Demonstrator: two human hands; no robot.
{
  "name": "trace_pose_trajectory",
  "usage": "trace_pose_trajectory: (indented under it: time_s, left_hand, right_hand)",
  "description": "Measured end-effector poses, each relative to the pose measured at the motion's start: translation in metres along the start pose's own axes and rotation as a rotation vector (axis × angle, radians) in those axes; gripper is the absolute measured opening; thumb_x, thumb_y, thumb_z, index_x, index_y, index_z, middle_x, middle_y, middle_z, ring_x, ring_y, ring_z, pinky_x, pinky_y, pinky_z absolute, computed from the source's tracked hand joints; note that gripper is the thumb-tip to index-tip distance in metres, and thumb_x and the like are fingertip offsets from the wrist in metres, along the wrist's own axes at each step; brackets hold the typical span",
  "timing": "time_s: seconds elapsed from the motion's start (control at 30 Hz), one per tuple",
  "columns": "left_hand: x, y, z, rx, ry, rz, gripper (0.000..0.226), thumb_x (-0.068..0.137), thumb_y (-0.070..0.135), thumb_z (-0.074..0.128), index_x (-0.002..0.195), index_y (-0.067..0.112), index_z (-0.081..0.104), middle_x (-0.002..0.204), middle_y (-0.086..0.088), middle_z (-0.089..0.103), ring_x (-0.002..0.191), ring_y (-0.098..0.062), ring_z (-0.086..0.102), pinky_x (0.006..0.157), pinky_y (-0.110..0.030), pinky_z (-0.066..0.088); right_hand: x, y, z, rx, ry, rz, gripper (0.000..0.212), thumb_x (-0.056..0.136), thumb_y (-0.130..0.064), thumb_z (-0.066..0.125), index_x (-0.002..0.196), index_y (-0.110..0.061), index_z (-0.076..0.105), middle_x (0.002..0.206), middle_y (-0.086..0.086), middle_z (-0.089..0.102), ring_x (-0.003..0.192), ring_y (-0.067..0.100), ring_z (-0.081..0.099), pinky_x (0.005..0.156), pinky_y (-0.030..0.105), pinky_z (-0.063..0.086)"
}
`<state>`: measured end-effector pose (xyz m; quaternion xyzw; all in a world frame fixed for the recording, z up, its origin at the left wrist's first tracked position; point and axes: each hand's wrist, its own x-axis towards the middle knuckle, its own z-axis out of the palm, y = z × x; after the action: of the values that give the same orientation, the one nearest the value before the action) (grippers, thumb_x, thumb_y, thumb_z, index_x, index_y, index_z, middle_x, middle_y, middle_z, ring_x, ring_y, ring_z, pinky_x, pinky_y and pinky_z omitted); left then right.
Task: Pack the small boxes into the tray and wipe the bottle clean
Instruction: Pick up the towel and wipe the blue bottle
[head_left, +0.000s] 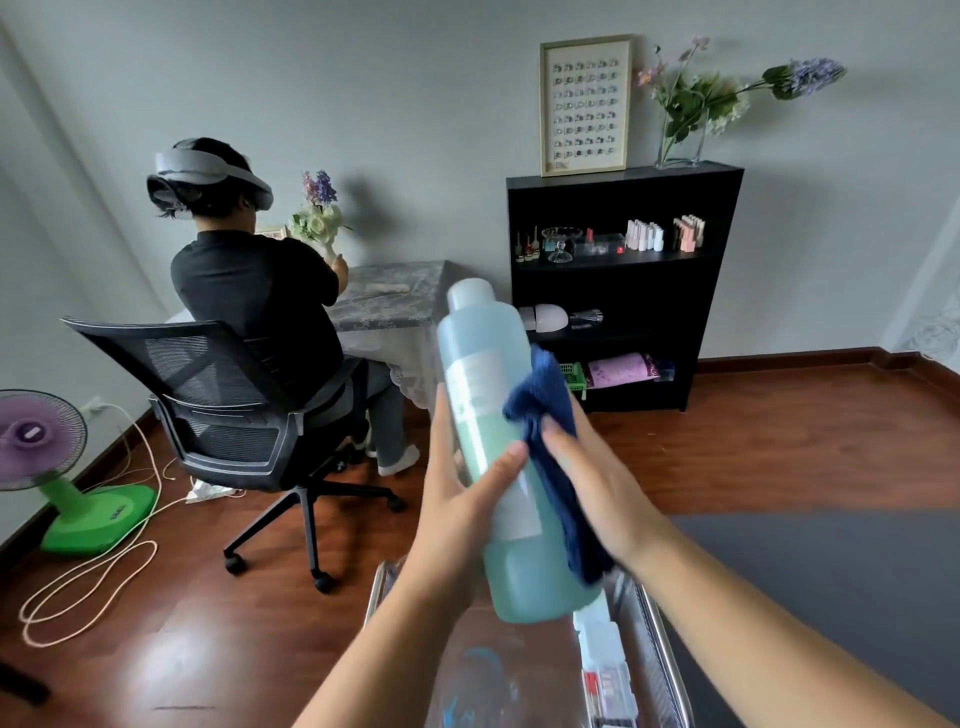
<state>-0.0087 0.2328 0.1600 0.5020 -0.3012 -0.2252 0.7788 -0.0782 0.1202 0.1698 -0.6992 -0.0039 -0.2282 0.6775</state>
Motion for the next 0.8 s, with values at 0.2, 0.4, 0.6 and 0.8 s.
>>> trace_pose_trajectory:
  time_s: [0.2,0.4,0.6,0.8]
  left_hand:
    - [0.021,0.015,-0.01,0.162,0.039,0.02,0.053,0.086,0.027,0.056,0.138,0.034,0.046,0.127,-0.012,0.061,0.111,-0.029,0.063,0.091,-0.045,0.053]
    - [0.01,0.006,0.003,0.235,-0.046,0.064,0.065,0.087,0.036,0.057,0.139,0.06,0.025,0.145,0.031,0.039,0.132,0.002,0.042,0.112,-0.039,0.037]
    - [-0.014,-0.009,0.009,0.167,-0.08,0.038,0.104,0.067,0.032,0.084,0.142,0.06,0.018,0.151,0.008,0.039,0.128,-0.022,0.052,0.099,-0.052,0.048]
    - [0.0,0.012,-0.003,-0.062,-0.088,0.044,0.079,0.078,0.012,0.073,0.142,0.039,0.036,0.132,-0.014,0.058,0.114,-0.038,0.061,0.088,-0.05,0.054]
  right_hand:
    - [-0.049,0.011,0.023,-0.037,0.06,-0.004,0.05,0.096,-0.037,0.039,0.143,-0.047,0.027,0.139,-0.026,0.048,0.127,-0.005,0.046,0.101,0.023,0.046]
    - [0.007,-0.013,0.009,-0.161,0.205,-0.132,0.057,0.099,-0.025,0.036,0.151,-0.026,0.014,0.159,-0.009,0.019,0.146,0.004,0.014,0.122,0.041,0.012]
    - [0.05,-0.033,-0.009,-0.237,0.134,-0.073,0.052,0.102,-0.018,0.038,0.15,-0.026,0.021,0.155,-0.001,0.031,0.143,0.013,0.028,0.119,0.044,0.022]
    - [-0.007,-0.022,0.009,0.011,-0.017,-0.022,0.044,0.102,-0.022,0.037,0.145,-0.028,0.031,0.145,-0.009,0.046,0.134,0.003,0.042,0.114,0.03,0.033]
